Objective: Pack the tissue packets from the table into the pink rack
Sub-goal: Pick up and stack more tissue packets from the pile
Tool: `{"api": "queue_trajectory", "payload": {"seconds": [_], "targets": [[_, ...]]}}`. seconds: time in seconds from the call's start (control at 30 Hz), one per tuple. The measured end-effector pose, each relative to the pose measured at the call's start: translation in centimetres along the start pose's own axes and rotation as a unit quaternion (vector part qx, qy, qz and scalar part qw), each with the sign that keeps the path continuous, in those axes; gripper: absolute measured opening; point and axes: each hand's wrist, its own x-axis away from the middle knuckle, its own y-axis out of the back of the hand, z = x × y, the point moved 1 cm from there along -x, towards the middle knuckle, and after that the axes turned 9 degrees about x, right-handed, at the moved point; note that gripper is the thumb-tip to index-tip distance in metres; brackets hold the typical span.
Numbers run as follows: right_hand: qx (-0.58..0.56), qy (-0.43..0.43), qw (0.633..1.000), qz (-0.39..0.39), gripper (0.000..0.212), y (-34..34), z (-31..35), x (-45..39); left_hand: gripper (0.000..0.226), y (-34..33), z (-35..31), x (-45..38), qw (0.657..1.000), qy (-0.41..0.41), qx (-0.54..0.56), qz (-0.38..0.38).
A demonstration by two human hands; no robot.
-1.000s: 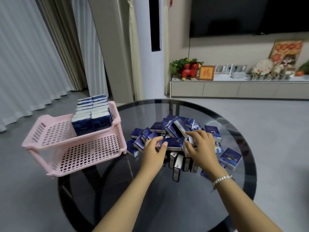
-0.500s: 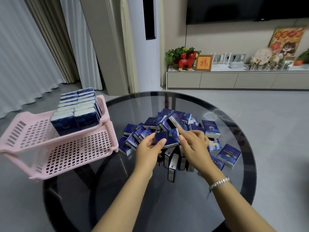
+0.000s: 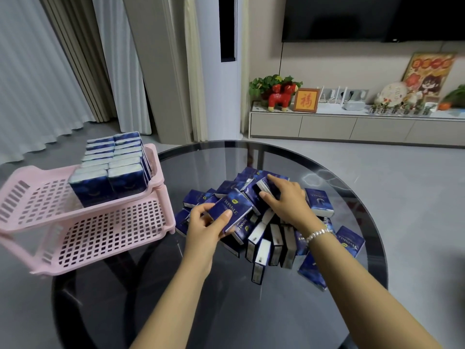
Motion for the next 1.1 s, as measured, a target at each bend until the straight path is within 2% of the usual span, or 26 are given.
{"api": "queue_trajectory", "payload": {"seconds": [0.1, 0.2, 0.3, 0.4, 0.5, 0.57, 0.7, 0.77, 0.83, 0.9, 0.97, 1.1], "targets": [[0.006, 0.008, 1.000, 0.025, 0.048, 0.2, 0.1, -0.6, 0.024, 0.5, 0.4, -0.1, 1.000, -0.003, 0.003, -0.017], [-0.041, 0.007, 0.999, 0.023, 0.045, 0.4, 0.1, -0.8, 0.024, 1.1, 0.7, 0.1, 1.000, -0.013, 0.008, -0.023], [-0.147, 0.013, 0.988, 0.036, 0.058, 1.0, 0.8, 0.1, 0.035, 1.6, 0.8, 0.5, 1.000, -0.015, 0.018, -0.014], [-0.216, 0.070, 0.972, 0.051, 0.068, 1.6, 2.3, 1.8, 0.036, 2.3, 0.4, 0.7, 1.000, -0.012, -0.013, -0.011], [-0.215, 0.142, 0.964, 0.068, 0.071, 1.4, 3.9, 3.1, 0.030, 2.9, 0.1, 1.0, 0.999, -0.002, -0.035, 0.002], [-0.187, 0.176, 0.963, 0.080, 0.065, 1.1, 4.8, 3.8, 0.026, 3.0, -0.2, 1.2, 1.000, 0.016, -0.018, 0.019], [-0.157, 0.212, 0.958, 0.112, 0.054, 0.4, 6.0, 4.7, 0.051, 3.3, -0.8, 1.7, 0.997, 0.053, -0.008, 0.048], [-0.150, 0.223, 0.954, 0.128, 0.060, 0.2, 6.2, 4.9, 0.046, 3.7, -0.7, 1.7, 0.997, 0.048, -0.041, 0.044], [-0.150, 0.216, 0.958, 0.114, 0.067, 0.1, 6.0, 5.1, 0.027, 3.9, -0.4, 1.7, 0.997, 0.041, -0.057, 0.033], [-0.156, 0.195, 0.964, 0.096, 0.068, 0.1, 5.7, 5.3, 0.018, 3.8, -0.1, 1.7, 0.997, 0.045, -0.050, 0.032], [-0.164, 0.175, 0.965, 0.111, 0.065, -0.3, 5.4, 5.8, 0.015, 3.4, 0.3, 2.0, 0.997, 0.067, -0.019, 0.037], [-0.201, 0.155, 0.955, 0.152, 0.076, -1.1, 5.2, 6.7, 0.018, 3.2, 1.1, 2.3, 0.995, 0.073, -0.063, 0.037]]}}
